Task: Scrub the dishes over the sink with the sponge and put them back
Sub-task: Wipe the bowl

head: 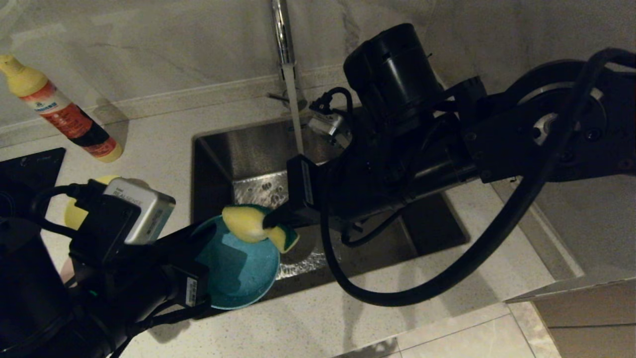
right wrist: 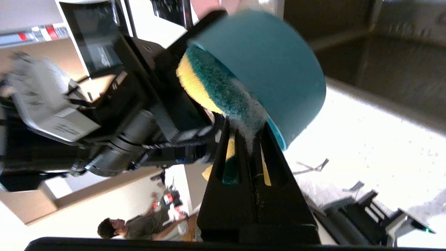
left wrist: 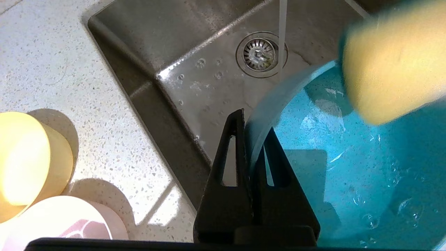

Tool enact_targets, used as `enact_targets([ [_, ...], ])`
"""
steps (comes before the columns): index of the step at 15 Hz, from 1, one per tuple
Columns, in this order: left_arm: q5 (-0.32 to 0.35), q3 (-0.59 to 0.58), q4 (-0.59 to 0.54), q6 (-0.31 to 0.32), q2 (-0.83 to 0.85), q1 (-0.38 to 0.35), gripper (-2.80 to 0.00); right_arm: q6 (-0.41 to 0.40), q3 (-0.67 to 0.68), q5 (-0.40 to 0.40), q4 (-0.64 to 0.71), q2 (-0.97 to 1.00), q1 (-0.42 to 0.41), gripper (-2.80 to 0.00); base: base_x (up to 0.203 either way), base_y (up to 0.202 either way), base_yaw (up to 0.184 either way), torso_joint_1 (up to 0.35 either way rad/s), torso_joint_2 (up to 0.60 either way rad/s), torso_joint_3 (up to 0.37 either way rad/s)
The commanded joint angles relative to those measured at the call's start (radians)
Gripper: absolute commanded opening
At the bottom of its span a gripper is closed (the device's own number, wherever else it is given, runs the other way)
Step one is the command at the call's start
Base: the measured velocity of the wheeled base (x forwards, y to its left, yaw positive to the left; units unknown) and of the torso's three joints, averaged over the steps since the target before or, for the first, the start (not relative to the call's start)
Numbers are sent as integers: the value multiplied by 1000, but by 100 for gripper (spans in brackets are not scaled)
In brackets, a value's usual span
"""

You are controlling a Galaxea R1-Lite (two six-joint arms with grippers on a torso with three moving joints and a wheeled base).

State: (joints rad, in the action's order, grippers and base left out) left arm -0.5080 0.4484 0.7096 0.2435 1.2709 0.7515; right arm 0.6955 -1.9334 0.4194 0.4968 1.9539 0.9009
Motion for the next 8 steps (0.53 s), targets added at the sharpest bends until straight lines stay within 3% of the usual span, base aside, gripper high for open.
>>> enact_targets([
  [1,-3,1,4,0,4,0,-280,4,1,2,-1,-32,0,-280,0,0,0,0,0,0],
  [3,-3,14,4,-15,5,-1,-280,4,1,2,1,-89,-3,-280,0,0,0,0,0,0],
  [5,-3,41,-1,-72,21,-3,-280,4,1,2,10,-160,-6,-280,0,0,0,0,0,0],
  [8,5,143,-48,-228,82,-12,-280,4,1,3,28,-286,-38,-280,0,0,0,0,0,0],
])
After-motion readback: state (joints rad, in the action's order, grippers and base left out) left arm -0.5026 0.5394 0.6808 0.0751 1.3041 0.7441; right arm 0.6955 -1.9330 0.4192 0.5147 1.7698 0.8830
